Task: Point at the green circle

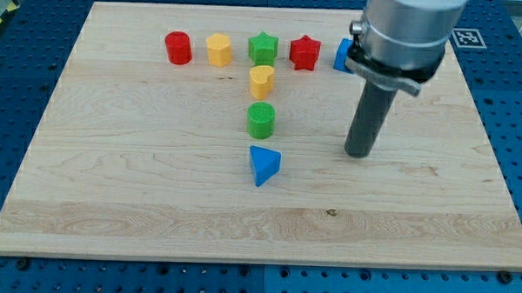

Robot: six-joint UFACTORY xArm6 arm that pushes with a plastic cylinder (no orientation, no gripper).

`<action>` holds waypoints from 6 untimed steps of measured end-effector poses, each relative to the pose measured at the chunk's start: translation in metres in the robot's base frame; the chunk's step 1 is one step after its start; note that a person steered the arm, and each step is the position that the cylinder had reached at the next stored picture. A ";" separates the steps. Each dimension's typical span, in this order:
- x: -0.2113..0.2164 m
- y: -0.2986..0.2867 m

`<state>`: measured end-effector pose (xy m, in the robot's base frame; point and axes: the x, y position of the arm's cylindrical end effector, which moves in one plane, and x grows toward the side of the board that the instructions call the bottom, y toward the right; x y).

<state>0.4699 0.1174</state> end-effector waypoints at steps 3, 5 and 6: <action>-0.050 -0.056; -0.066 -0.099; -0.092 -0.099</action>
